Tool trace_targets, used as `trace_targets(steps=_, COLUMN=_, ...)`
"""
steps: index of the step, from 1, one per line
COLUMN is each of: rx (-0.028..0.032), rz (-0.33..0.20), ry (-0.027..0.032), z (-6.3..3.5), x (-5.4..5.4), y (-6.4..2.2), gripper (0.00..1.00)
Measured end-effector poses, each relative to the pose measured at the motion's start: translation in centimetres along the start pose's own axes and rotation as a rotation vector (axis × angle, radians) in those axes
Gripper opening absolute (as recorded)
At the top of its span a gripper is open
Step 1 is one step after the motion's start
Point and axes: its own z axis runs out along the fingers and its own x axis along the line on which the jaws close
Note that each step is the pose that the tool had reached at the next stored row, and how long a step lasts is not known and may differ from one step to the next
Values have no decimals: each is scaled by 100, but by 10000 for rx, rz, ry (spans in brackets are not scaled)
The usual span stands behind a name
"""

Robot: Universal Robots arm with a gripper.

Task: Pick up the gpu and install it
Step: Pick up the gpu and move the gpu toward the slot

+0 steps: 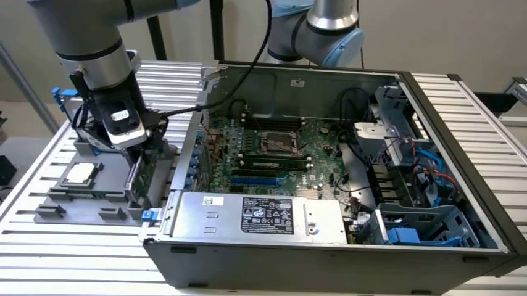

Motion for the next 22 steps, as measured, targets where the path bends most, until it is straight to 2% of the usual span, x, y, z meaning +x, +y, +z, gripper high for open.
trace_targets(steps=14, rx=-1, rz=0, ry=-1, z=-638, x=-24, y=13, gripper=0)
trace_targets(steps=22, rx=0, rz=-1, ry=3, z=-998, x=-152, y=16, gripper=0)
